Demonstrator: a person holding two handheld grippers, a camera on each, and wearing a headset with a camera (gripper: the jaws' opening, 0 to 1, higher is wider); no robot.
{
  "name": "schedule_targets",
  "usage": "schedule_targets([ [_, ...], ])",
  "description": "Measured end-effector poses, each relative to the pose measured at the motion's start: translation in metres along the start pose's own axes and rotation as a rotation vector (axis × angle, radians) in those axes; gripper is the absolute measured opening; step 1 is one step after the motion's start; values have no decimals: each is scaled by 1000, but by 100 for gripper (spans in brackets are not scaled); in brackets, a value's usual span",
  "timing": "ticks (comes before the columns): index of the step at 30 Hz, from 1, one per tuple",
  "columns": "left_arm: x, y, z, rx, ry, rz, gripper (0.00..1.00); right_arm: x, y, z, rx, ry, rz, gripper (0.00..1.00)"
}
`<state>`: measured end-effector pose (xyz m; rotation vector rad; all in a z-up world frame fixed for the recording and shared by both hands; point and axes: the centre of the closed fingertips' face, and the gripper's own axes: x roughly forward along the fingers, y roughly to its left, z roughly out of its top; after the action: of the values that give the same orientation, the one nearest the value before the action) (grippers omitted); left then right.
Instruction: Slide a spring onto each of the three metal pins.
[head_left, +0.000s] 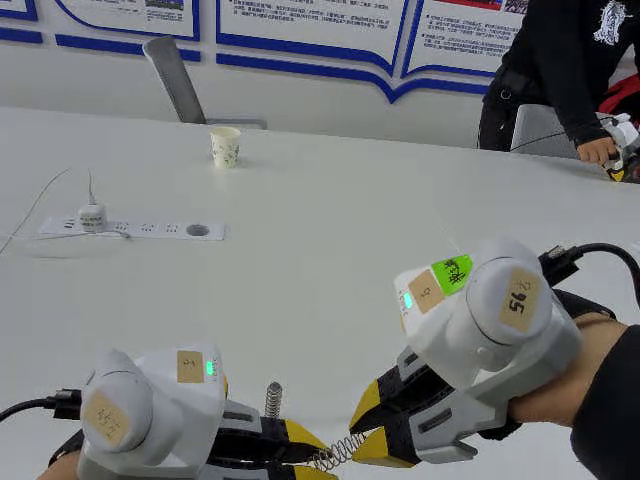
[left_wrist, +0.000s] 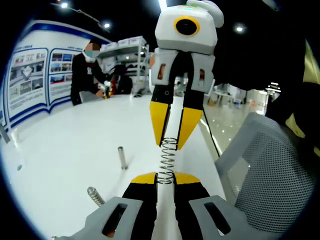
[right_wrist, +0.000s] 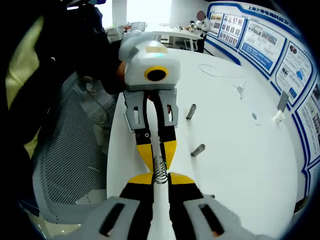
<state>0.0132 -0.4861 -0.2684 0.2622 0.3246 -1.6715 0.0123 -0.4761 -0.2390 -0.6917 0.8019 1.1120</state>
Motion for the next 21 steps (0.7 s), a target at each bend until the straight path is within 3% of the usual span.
schedule_targets([
  [11, 4, -4, 1, 11, 0, -12, 11, 0, 3, 14, -39, 4, 6, 11],
  [21, 7, -6, 4, 18, -14, -17, 10, 1, 3, 13, -20, 16, 16, 13],
])
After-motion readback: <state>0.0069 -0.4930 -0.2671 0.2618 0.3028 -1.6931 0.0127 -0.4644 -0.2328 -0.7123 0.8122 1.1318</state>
